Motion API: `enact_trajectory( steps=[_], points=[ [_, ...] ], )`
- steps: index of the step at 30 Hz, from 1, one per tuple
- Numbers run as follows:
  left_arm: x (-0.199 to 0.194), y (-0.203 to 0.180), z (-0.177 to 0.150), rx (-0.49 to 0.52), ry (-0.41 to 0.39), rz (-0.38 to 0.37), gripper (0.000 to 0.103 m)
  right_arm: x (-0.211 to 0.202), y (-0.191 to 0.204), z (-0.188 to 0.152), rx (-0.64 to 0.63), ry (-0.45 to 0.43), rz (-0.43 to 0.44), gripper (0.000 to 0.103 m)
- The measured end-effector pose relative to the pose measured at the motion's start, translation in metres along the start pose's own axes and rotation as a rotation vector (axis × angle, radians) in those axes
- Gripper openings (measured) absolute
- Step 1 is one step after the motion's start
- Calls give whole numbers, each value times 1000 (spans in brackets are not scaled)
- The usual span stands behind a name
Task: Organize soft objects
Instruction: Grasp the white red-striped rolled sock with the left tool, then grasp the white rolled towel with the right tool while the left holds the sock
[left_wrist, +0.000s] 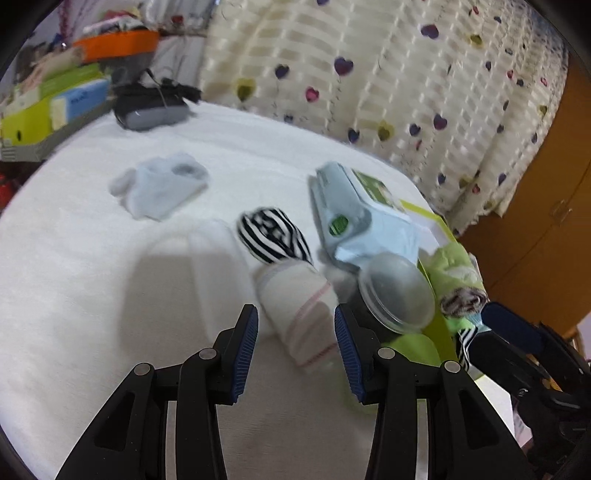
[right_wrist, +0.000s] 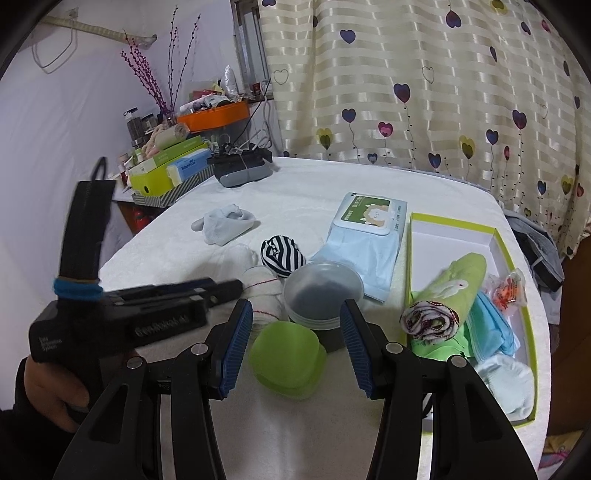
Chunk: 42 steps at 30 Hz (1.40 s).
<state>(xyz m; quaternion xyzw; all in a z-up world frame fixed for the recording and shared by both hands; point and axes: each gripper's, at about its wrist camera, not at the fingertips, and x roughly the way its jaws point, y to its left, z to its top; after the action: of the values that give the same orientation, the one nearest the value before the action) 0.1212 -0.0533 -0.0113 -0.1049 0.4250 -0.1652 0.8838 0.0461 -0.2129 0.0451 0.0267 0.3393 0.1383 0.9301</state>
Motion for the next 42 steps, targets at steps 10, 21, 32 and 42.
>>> enact_trajectory(
  steps=[10, 21, 32, 42],
  points=[
    [22, -11, 3, -48, 61, -20, 46, -9, -13, -5, 29, -14, -4, 50],
    [31, -12, 3, -54, 63, -24, 44, -11, -13, -7, 29, -19, -4, 50],
    [5, -18, -2, 22, -1, -8, 35, -17, -10, -3, 24, -31, -11, 50],
    [-39, -3, -4, 43, -122, 74, 35, -18, 6, 4, -8, -41, -10, 50]
  ],
)
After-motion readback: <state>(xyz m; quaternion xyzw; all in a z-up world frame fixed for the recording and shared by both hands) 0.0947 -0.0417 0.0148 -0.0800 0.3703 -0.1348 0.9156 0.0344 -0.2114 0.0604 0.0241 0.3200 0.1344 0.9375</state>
